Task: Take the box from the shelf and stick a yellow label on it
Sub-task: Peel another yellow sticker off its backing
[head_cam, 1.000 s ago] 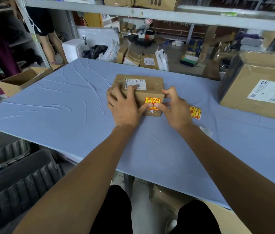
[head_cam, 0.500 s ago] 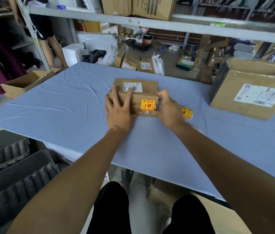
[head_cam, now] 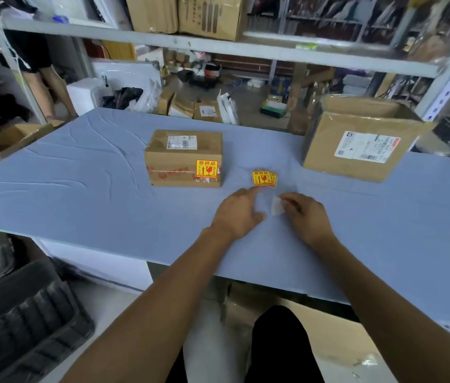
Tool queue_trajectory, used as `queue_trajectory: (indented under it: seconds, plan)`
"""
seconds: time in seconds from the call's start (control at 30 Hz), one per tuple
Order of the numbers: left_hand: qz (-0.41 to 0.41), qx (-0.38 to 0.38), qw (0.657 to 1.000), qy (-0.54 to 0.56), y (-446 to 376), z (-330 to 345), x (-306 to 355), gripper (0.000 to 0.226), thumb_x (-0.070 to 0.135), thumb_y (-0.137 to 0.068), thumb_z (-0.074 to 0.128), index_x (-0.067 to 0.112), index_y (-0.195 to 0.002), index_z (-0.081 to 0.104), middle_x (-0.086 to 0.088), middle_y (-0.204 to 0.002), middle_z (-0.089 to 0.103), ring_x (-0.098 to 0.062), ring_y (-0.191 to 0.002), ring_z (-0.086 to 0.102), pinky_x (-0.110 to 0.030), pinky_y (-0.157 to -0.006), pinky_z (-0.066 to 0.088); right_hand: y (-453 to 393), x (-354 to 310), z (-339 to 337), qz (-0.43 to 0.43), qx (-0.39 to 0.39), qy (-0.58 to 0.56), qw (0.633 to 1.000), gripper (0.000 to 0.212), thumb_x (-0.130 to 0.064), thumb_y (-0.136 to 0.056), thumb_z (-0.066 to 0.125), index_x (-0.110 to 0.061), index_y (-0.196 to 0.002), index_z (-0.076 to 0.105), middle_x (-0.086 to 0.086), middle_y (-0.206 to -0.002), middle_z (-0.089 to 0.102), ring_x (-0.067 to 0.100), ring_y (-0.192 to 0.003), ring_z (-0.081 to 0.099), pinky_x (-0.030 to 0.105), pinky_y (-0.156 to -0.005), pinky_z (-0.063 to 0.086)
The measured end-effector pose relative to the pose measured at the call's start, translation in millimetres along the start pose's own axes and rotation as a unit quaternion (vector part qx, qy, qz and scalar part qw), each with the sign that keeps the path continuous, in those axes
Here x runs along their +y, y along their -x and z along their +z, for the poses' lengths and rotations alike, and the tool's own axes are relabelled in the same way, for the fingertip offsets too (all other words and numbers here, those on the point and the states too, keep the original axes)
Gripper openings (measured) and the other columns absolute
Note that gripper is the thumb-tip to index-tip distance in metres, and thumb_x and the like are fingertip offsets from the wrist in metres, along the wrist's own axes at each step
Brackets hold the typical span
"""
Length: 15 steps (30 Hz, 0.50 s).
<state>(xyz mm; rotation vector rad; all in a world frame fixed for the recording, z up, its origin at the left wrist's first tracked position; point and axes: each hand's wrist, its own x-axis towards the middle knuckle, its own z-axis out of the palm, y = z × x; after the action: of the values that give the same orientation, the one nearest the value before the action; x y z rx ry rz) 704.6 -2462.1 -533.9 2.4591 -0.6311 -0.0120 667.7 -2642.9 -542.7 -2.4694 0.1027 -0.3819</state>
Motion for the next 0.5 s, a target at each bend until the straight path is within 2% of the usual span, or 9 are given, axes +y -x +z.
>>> queue_trajectory:
  seconds: [0.07,0.13,0.2,0.23,0.27,0.33,0.4,0.5]
  plan:
    - [0.015,0.001,1.0,-0.012,-12,16,16,0.041,0.032,-0.09,0.064,0.02,-0.129,0.059,-0.011,-0.122,0.065,-0.032,-0.114,0.06,-0.038,-0.093,0.048,1,-4,0,-0.033,-0.017,0.011,0.999,0.019,-0.021,-0.091,0.059,-0.018,-0.104,0.073,0.01,-0.094,0.073,0.033,-0.092,0.063,0.033,-0.078,0.046]
    - [0.002,0.027,1.0,-0.003,-18,26,23,0.021,0.032,-0.092,0.059,0.021,-0.108,0.066,-0.007,-0.112,0.067,-0.031,-0.104,0.063,-0.037,-0.084,0.05,1,-6,-2,-0.035,-0.016,-0.002,0.999,0.015,-0.019,-0.089,0.065,-0.016,-0.1,0.075,0.01,-0.094,0.074,0.03,-0.089,0.065,0.038,-0.081,0.051]
    - [-0.016,0.056,0.998,-0.001,-21,30,23,0.013,0.029,-0.092,0.057,0.025,-0.098,0.067,-0.004,-0.107,0.068,-0.03,-0.101,0.063,-0.035,-0.08,0.049,0,-1,-4,-0.023,-0.007,-0.052,0.998,0.007,-0.019,-0.086,0.07,-0.017,-0.091,0.075,0.008,-0.09,0.074,0.019,-0.083,0.067,0.035,-0.08,0.053]
    - [-0.019,0.066,0.998,0.002,-21,31,22,0.012,0.026,-0.091,0.057,0.026,-0.097,0.068,-0.002,-0.107,0.07,-0.029,-0.102,0.063,-0.034,-0.08,0.049,0,1,-4,-0.023,-0.003,-0.082,0.996,0.006,-0.015,-0.084,0.072,-0.018,-0.089,0.073,0.007,-0.088,0.073,0.011,-0.079,0.067,0.031,-0.079,0.053]
    - [-0.022,0.07,0.997,0.01,-22,32,20,0.015,0.022,-0.09,0.058,0.027,-0.097,0.07,-0.001,-0.108,0.072,-0.028,-0.102,0.064,-0.033,-0.082,0.05,-1,3,-4,-0.021,0.002,-0.101,0.995,0.014,-0.008,-0.081,0.072,-0.018,-0.091,0.071,0.005,-0.088,0.07,0.007,-0.076,0.065,0.025,-0.078,0.053]
    - [-0.024,0.064,0.997,0.041,-23,32,17,0.019,0.015,-0.087,0.06,0.028,-0.095,0.073,0.002,-0.106,0.075,-0.025,-0.102,0.066,-0.034,-0.085,0.054,-4,6,-3,-0.017,0.005,-0.112,0.994,0.028,0.002,-0.079,0.071,-0.012,-0.103,0.069,0.005,-0.091,0.065,0.012,-0.076,0.063,0.018,-0.077,0.05]
    - [-0.025,0.059,0.994,0.085,-22,32,14,0.02,0.011,-0.086,0.063,0.027,-0.092,0.074,0.002,-0.098,0.077,-0.023,-0.096,0.068,-0.034,-0.083,0.055,-5,4,-3,-0.025,-0.012,-0.092,0.995,0.026,-0.002,-0.081,0.07,-0.01,-0.105,0.07,0.004,-0.091,0.064,0.017,-0.078,0.062,0.019,-0.075,0.047]
    - [-0.027,0.092,0.983,0.158,-21,31,9,0.019,0.004,-0.085,0.062,0.02,-0.086,0.072,0.0,-0.078,0.071,-0.024,-0.08,0.067,-0.032,-0.074,0.052,-2,1,-6,-0.061,-0.051,-0.047,0.996,0.008,-0.012,-0.085,0.068,-0.011,-0.091,0.072,0.006,-0.08,0.07,0.023,-0.076,0.063,0.028,-0.069,0.042]
